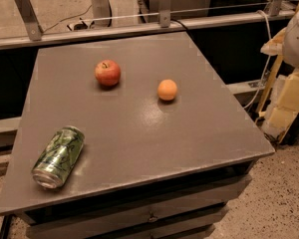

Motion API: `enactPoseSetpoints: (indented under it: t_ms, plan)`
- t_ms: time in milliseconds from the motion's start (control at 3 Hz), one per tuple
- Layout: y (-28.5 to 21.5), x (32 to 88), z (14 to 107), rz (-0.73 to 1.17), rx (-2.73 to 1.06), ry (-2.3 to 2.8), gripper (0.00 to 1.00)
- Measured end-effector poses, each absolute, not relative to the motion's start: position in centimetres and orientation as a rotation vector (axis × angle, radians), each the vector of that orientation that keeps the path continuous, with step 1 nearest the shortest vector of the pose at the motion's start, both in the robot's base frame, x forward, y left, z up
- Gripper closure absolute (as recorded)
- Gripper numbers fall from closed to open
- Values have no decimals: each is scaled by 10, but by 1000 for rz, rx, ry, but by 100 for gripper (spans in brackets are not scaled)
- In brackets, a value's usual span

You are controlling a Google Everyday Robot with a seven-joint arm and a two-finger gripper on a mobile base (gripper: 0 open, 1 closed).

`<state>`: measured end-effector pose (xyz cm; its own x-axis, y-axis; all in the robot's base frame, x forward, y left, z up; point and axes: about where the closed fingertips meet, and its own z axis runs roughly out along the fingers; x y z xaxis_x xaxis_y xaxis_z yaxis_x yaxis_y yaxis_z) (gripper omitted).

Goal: Move orange near apple

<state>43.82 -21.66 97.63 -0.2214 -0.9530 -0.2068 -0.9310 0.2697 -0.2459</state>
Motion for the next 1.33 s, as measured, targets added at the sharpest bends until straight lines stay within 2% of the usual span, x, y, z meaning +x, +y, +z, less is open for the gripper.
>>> enactPoseSetpoints:
  t_ms: [333, 667, 1000, 1333]
  plan:
    - [-215, 440, 976, -100, -1722, 2225, 0]
    - [-195, 474, 966, -71, -1681, 2157, 0]
    - [-152, 550, 934, 48, -1539, 2076, 0]
    - [-126, 590, 916, 168, -1445, 2041, 0]
